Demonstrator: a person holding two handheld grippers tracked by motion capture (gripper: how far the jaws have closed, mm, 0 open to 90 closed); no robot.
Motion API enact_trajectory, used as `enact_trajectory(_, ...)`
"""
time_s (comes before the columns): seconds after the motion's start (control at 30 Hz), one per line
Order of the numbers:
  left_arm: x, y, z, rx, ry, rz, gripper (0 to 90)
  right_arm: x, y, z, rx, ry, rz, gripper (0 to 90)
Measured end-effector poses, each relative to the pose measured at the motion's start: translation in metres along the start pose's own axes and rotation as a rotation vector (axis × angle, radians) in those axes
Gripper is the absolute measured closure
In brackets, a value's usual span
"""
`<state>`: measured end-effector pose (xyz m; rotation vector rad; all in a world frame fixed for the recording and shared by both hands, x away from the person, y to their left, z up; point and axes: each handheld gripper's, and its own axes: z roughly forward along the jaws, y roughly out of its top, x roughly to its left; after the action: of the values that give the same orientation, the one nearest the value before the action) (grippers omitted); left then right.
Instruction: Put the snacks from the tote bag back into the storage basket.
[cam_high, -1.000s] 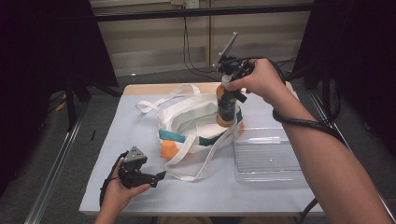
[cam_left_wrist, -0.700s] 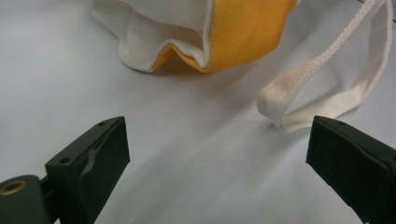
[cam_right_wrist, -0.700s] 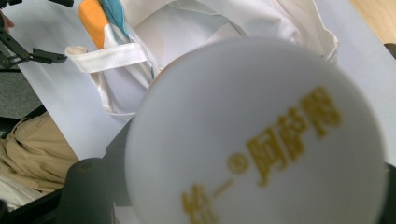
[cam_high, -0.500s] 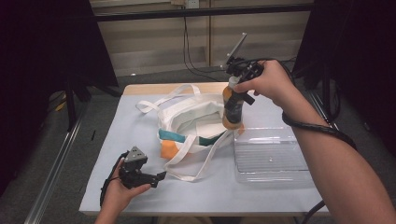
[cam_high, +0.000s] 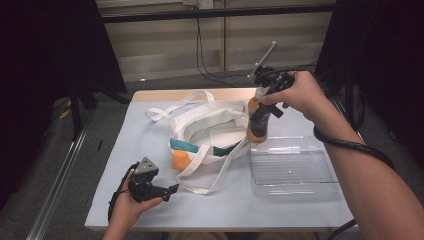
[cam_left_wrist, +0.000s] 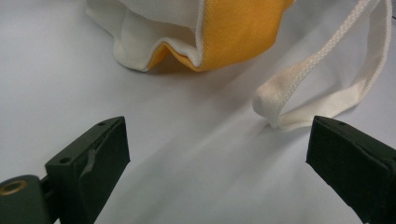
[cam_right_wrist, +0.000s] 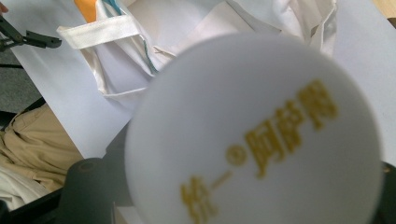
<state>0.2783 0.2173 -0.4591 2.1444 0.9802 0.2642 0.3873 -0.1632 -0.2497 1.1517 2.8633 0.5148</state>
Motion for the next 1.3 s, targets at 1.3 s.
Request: enact_trajectory(1.3,-0.001,0.0,0.001,0.011,-0.006,0.005,5.7,-0.005,-0.027,0.024,0.033,-0.003,-0.006,30.7)
